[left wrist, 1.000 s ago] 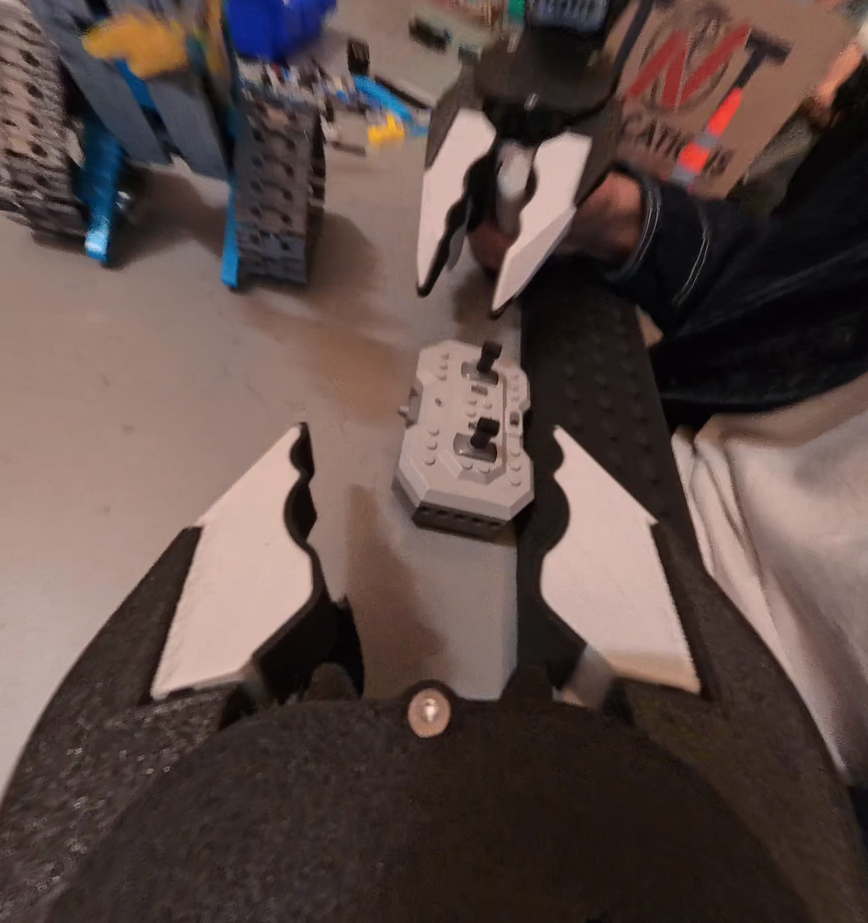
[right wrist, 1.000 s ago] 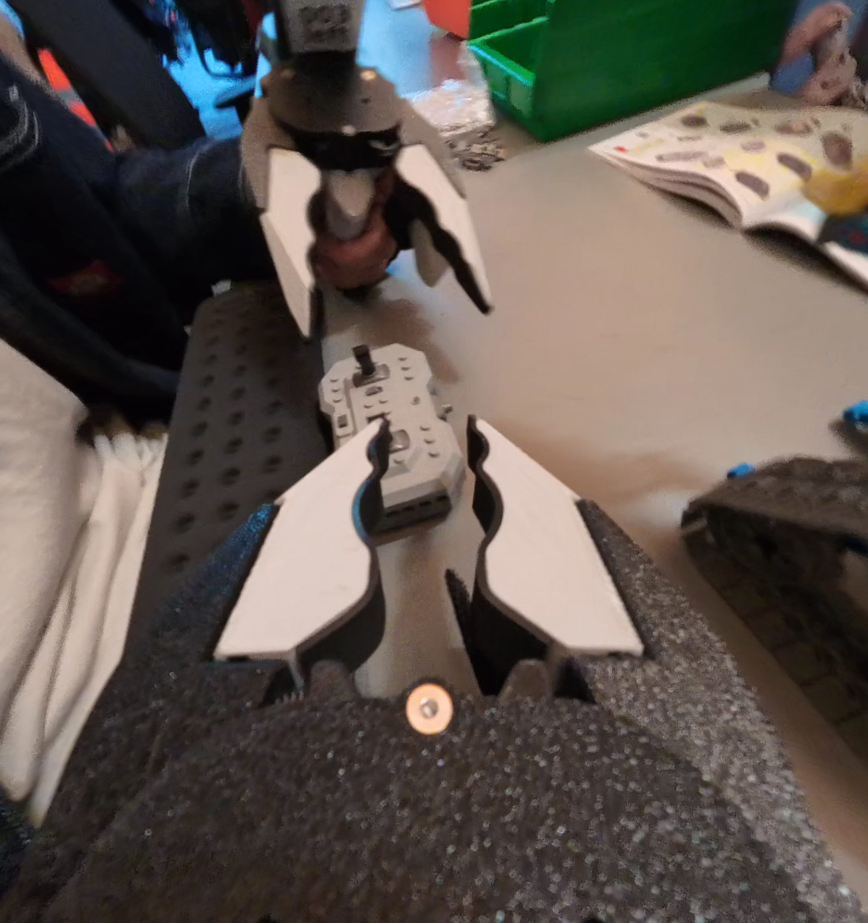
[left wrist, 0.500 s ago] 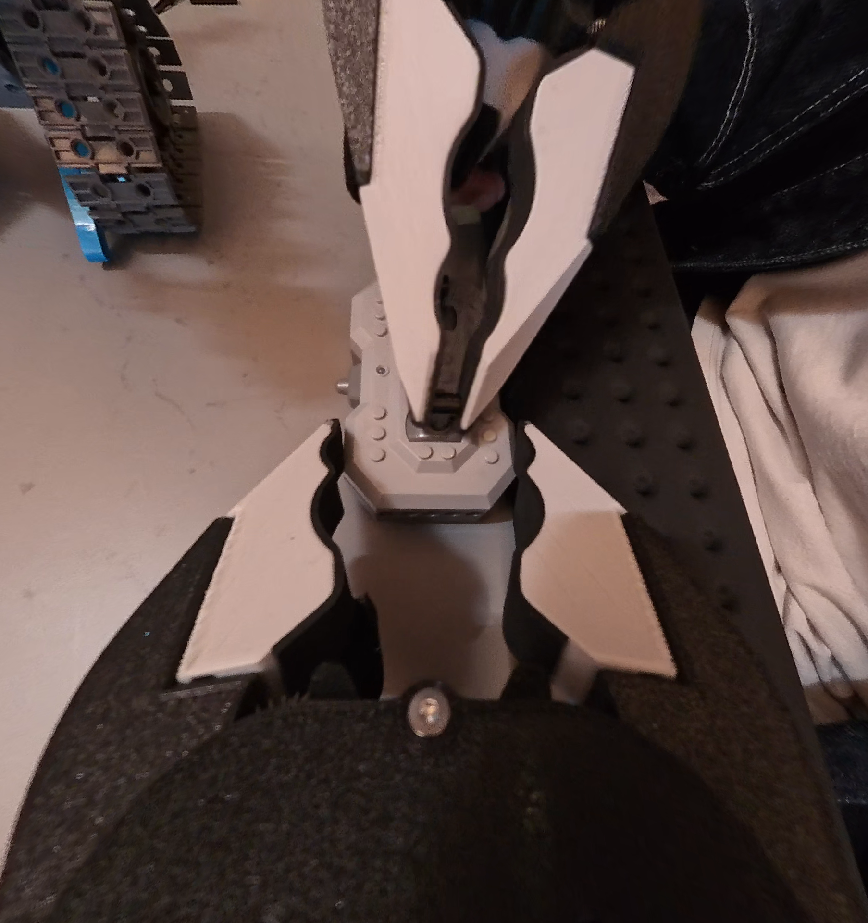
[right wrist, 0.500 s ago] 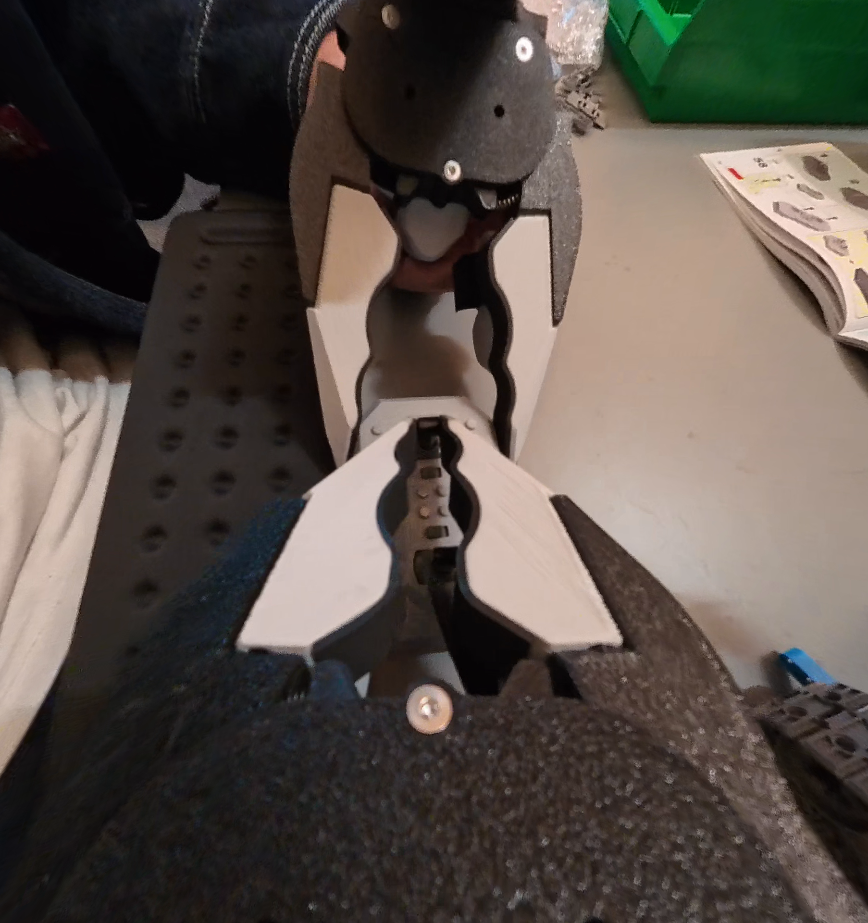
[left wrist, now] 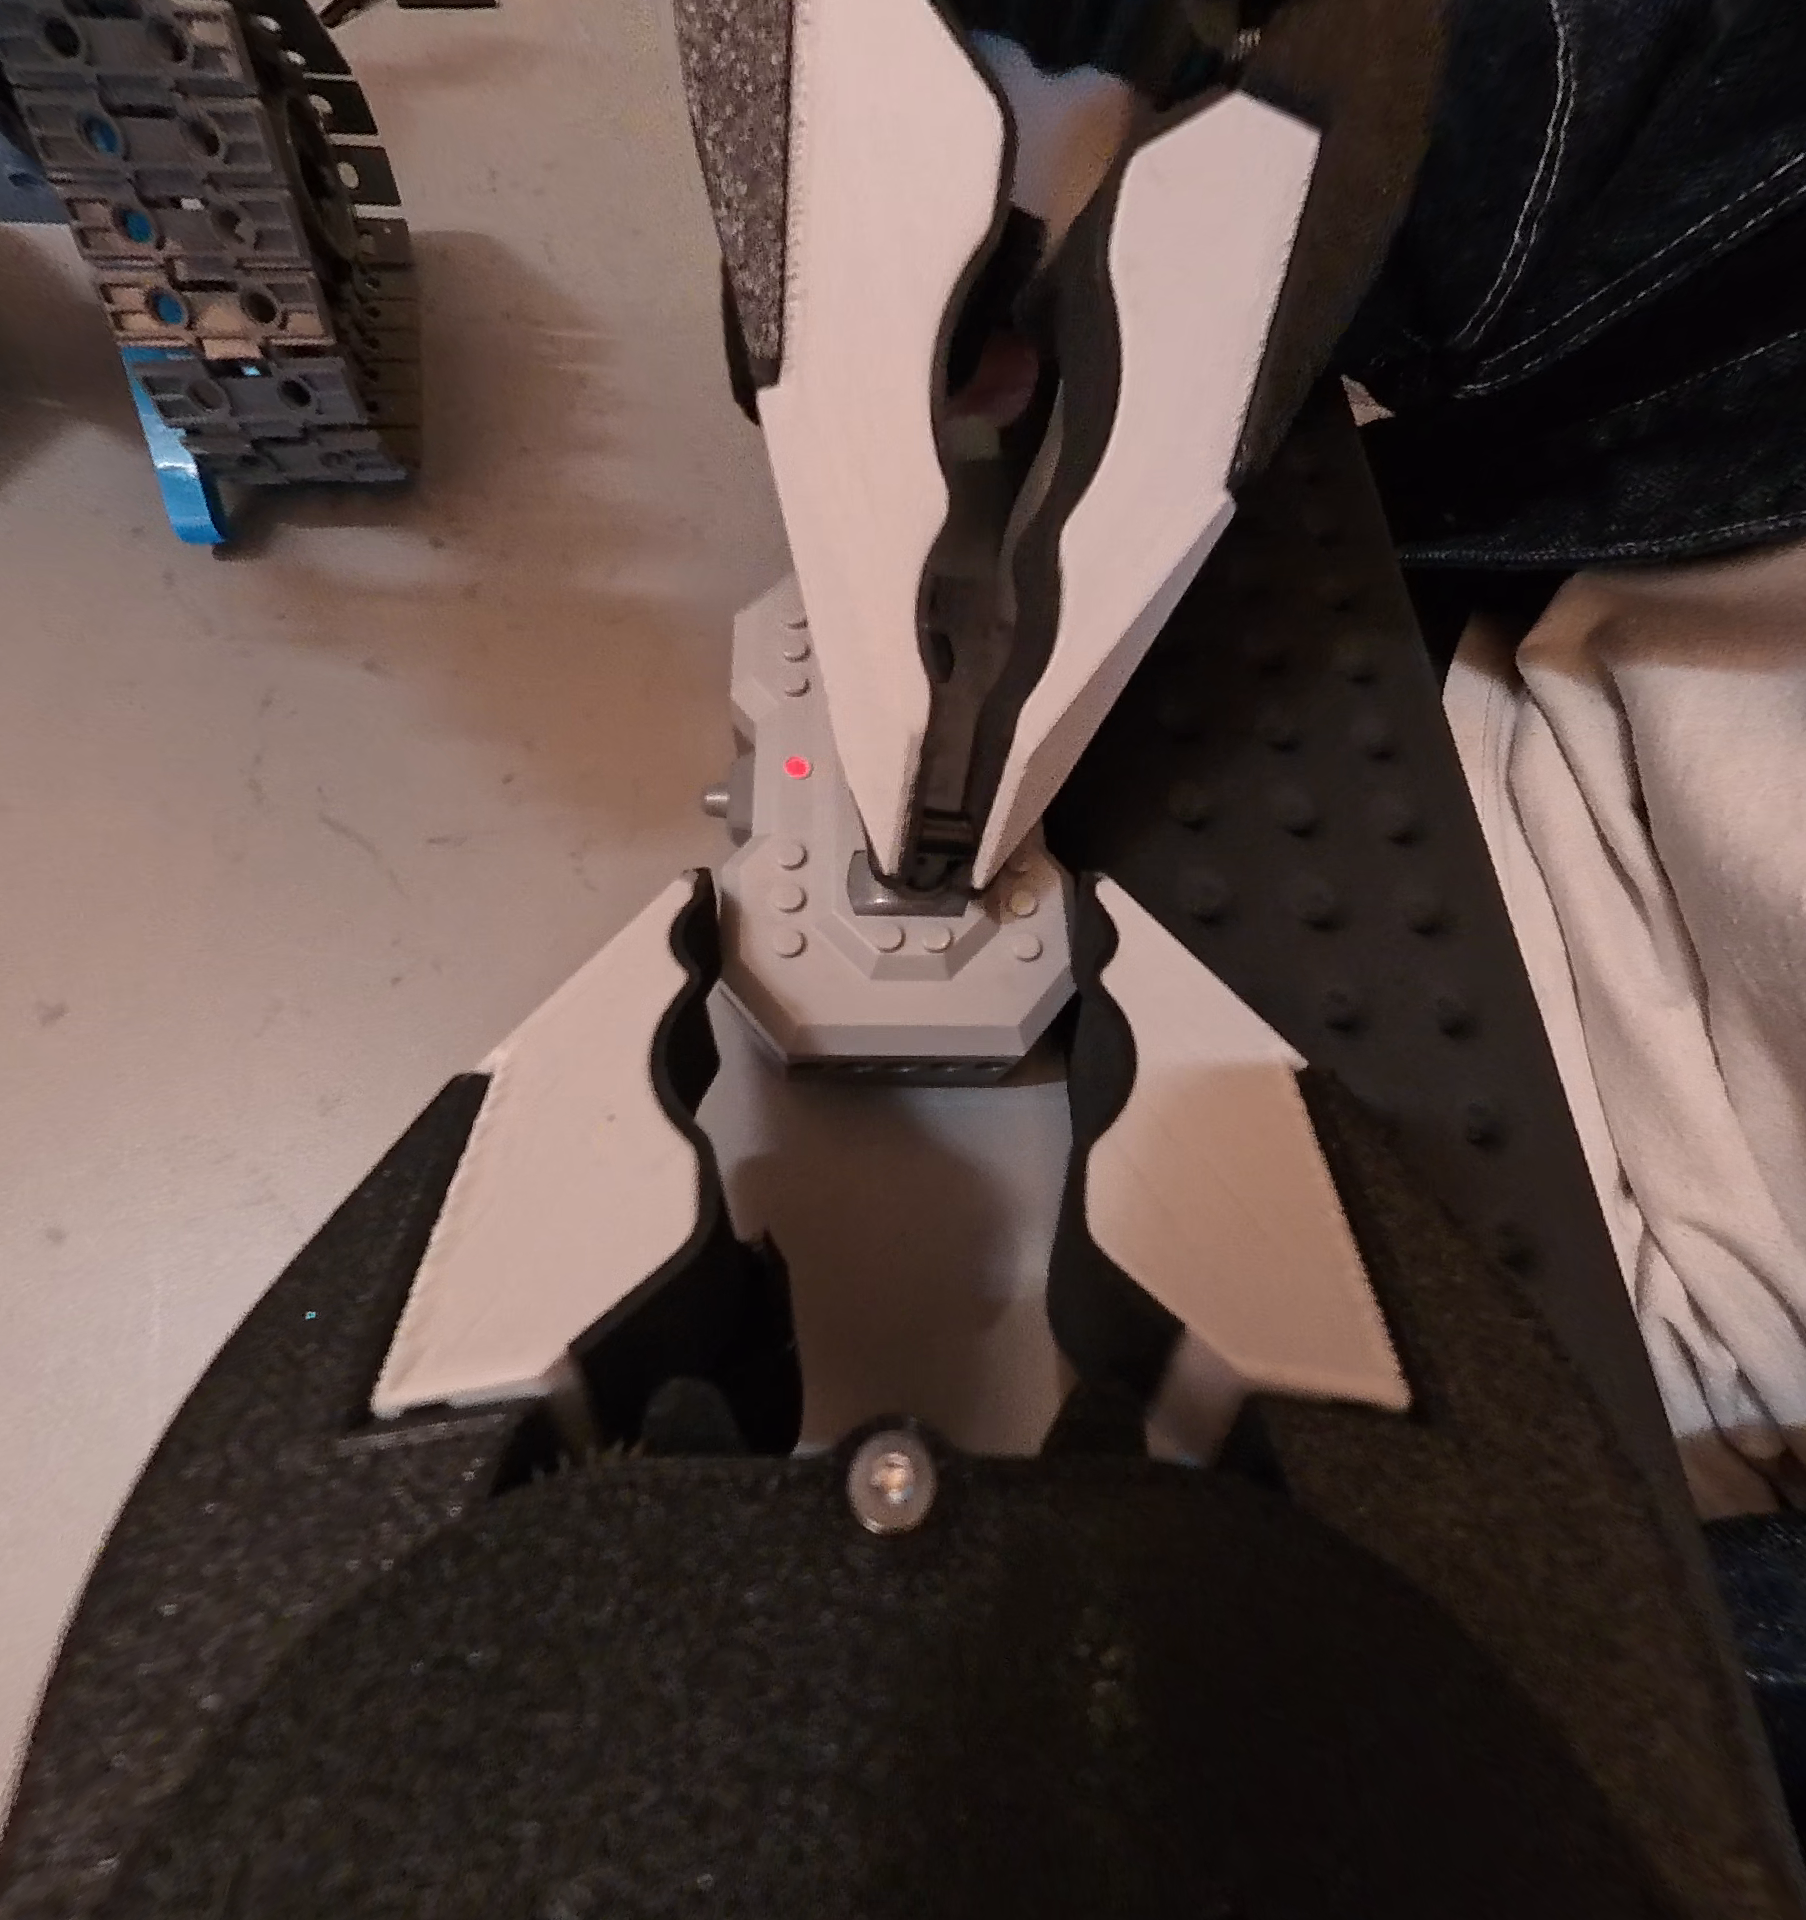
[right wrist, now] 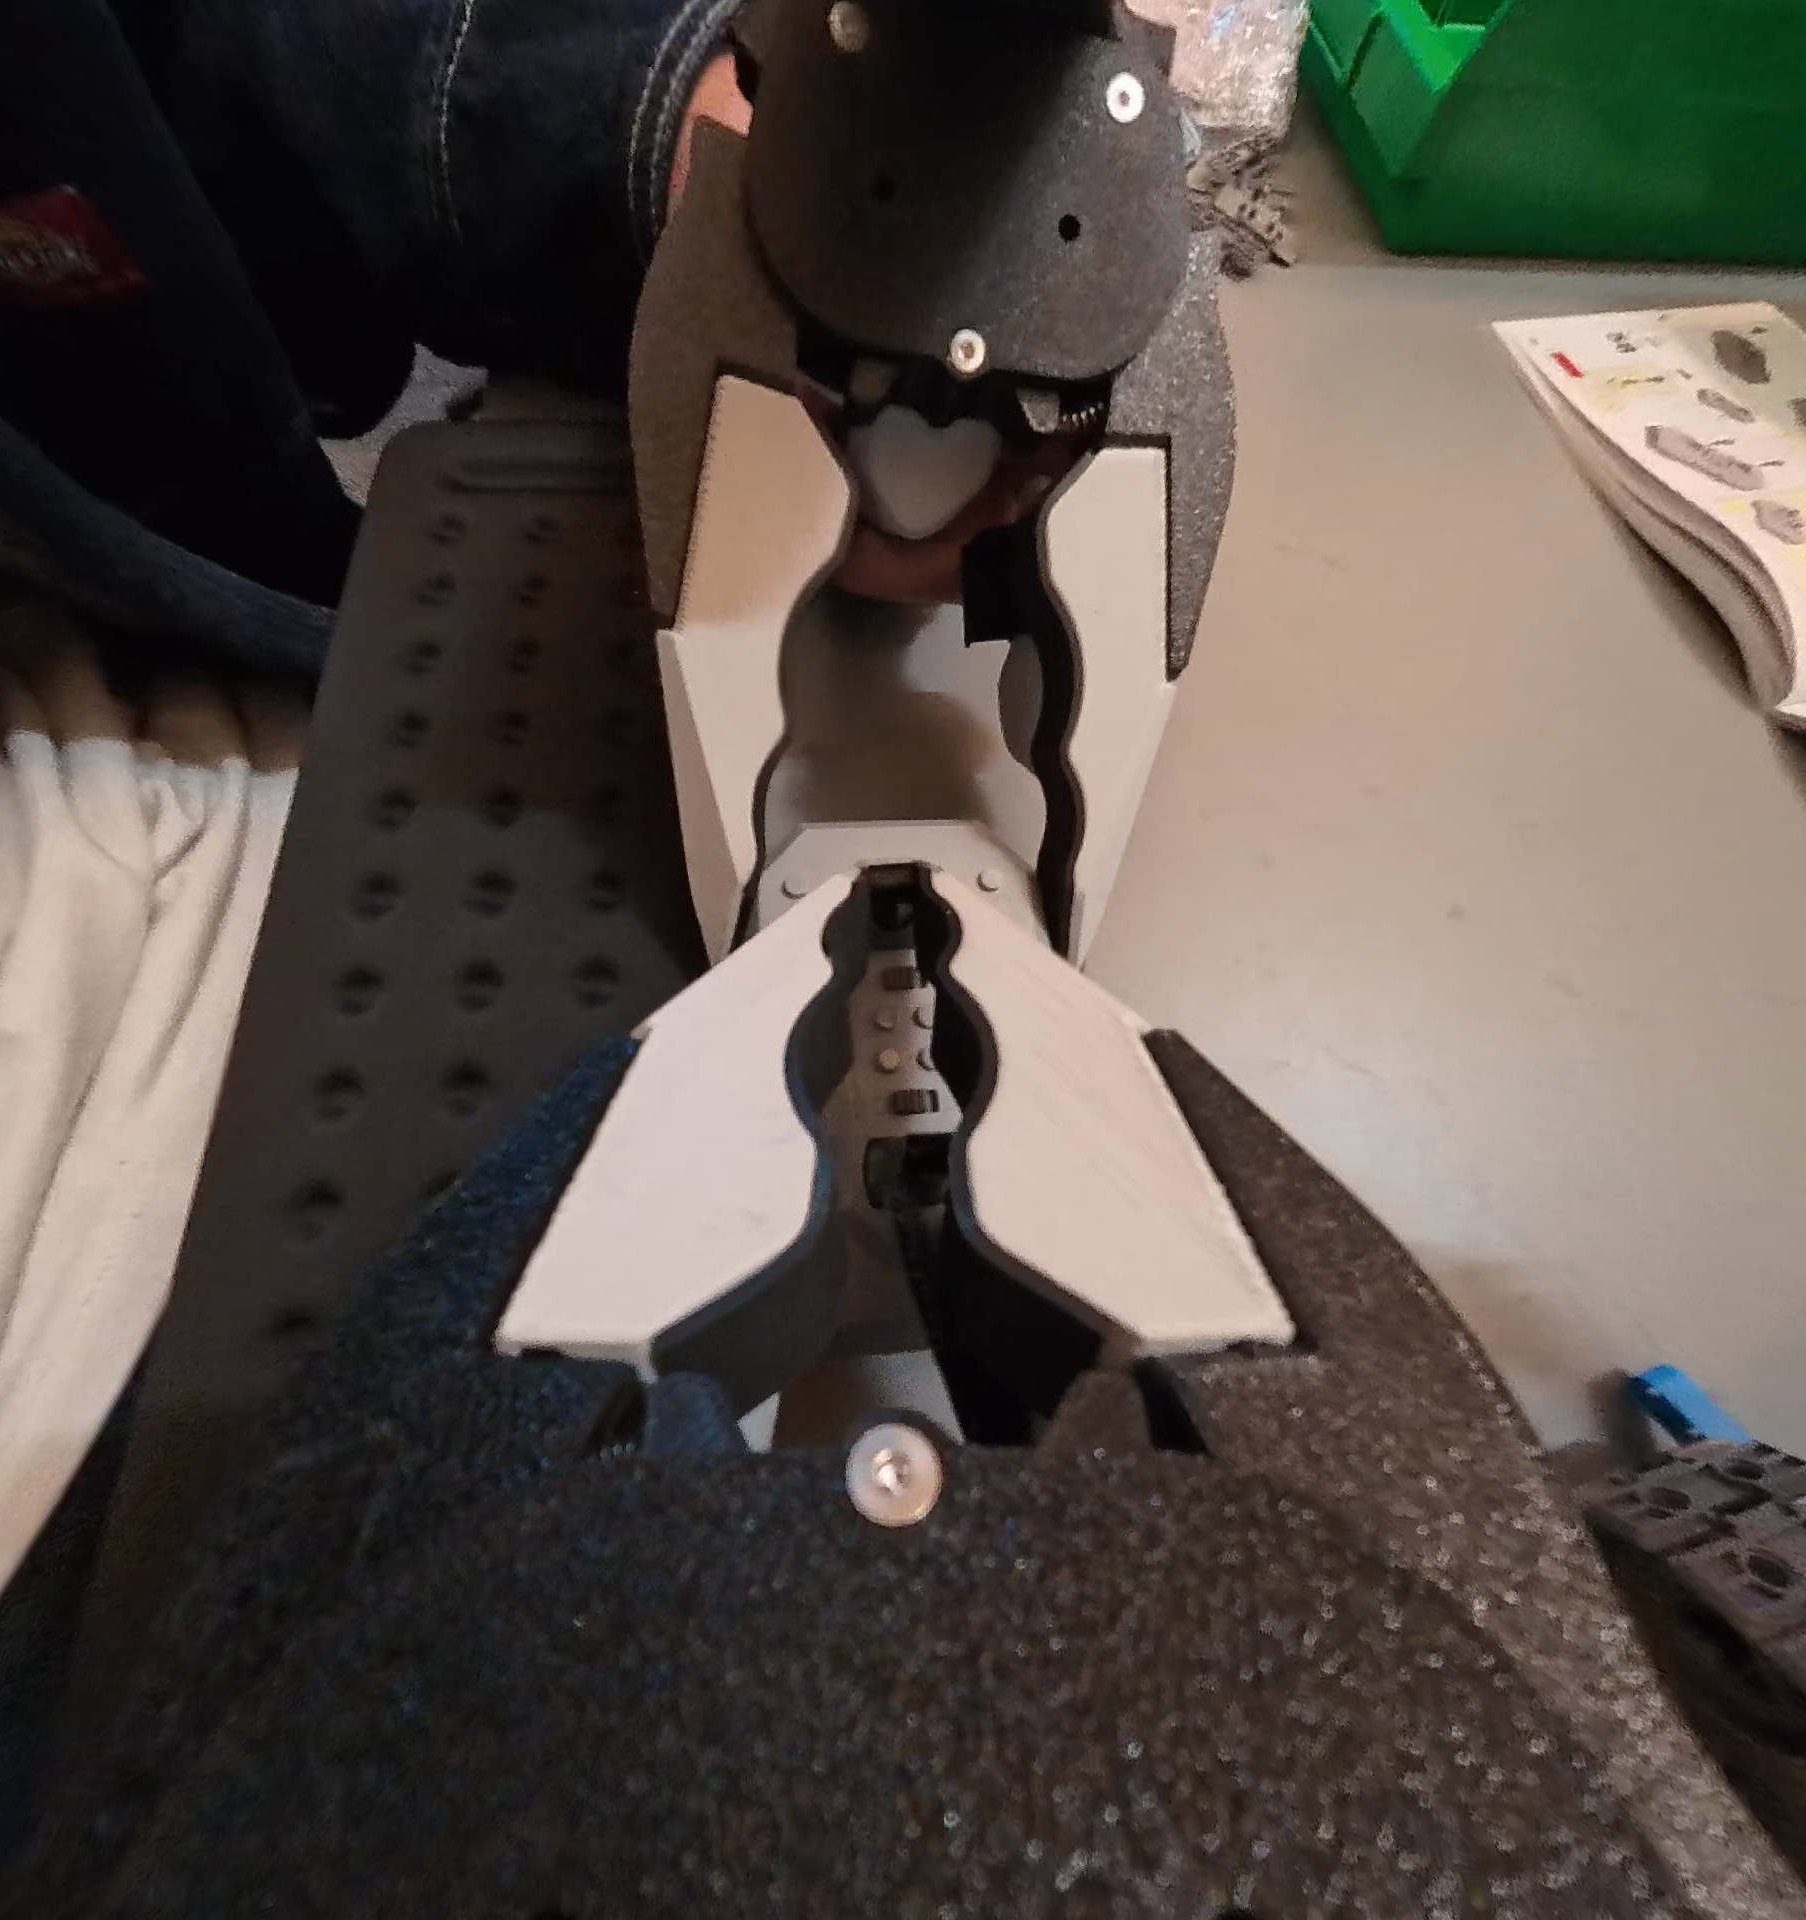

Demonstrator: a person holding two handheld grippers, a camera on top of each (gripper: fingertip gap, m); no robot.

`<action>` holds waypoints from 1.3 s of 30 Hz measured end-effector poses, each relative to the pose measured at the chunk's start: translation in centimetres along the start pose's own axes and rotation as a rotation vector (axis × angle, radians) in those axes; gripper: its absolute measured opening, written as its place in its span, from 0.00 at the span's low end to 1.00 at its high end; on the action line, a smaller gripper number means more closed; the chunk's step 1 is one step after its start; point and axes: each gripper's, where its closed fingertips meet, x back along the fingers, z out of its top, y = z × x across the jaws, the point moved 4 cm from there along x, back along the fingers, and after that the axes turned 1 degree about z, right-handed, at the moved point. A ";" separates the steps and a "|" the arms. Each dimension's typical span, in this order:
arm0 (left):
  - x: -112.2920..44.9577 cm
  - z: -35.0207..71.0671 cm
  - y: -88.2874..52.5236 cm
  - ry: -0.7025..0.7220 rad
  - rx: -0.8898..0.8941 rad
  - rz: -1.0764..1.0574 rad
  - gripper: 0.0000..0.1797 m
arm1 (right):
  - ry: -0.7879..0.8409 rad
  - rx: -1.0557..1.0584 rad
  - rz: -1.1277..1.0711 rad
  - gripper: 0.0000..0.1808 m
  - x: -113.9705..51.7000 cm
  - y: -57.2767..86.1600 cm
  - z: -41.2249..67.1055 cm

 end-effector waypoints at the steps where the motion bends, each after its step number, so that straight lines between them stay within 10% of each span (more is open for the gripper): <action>1: 0.0 0.0 0.0 0.000 -0.002 0.000 0.37 | 0.005 -0.023 0.015 0.04 0.0 0.1 -0.1; 39: -0.1 -0.1 0.0 -0.001 0.008 -0.010 0.37 | 0.039 -0.102 0.018 0.04 4.1 0.7 -2.9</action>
